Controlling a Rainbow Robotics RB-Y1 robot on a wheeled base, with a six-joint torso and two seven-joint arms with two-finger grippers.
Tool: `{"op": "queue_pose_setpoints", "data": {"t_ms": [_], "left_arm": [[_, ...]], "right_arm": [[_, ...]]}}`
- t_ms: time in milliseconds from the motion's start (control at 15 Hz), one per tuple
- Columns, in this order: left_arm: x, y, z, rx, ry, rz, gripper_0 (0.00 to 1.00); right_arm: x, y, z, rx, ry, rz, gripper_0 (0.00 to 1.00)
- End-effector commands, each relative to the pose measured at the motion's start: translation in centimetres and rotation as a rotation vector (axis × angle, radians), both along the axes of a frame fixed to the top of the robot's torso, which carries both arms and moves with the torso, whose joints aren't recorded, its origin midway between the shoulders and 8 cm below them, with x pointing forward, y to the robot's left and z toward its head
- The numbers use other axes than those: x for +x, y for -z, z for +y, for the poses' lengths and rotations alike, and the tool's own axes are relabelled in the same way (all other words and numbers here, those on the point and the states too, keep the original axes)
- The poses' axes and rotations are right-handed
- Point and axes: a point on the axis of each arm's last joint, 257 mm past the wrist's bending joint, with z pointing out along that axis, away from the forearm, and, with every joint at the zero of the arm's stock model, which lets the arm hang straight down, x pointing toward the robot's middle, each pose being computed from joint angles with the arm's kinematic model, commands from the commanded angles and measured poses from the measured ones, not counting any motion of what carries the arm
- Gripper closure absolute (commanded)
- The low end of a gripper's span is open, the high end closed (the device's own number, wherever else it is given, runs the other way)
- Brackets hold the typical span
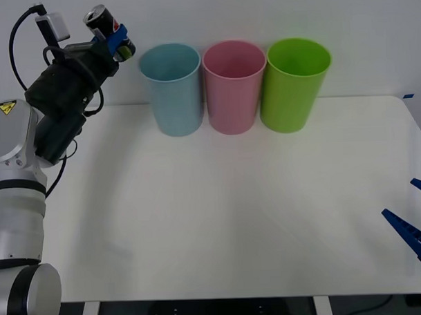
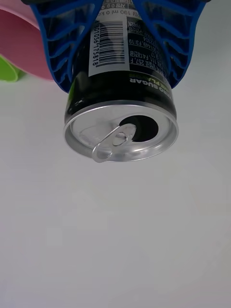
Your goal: Grasp the object on the table and drop it into the matching bin: aluminum can to the light blue bin, PET bottle to the pink bin.
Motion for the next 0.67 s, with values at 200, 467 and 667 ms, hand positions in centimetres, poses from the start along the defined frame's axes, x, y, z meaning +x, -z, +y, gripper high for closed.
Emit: {"op": "queue_pose_setpoints", "data": {"t_ms": [200,467,667], "left_arm": [[3.6,-0.2,-2.1,0.066,-0.023,0.041,1.0],[6.3,-0.5,-4.5,0.134,-0.03,0.082,0.99],[7.4,-1.1,-5.8,0.161,-0.036,0.095,1.0]], "right_arm": [[0.0,0.0,0.0,0.0,0.0,0.0,0.0],[0.0,0.0,0.0,0.0,0.0,0.0,0.0],[0.0,0.0,0.0,0.0,0.0,0.0,0.0]]}}
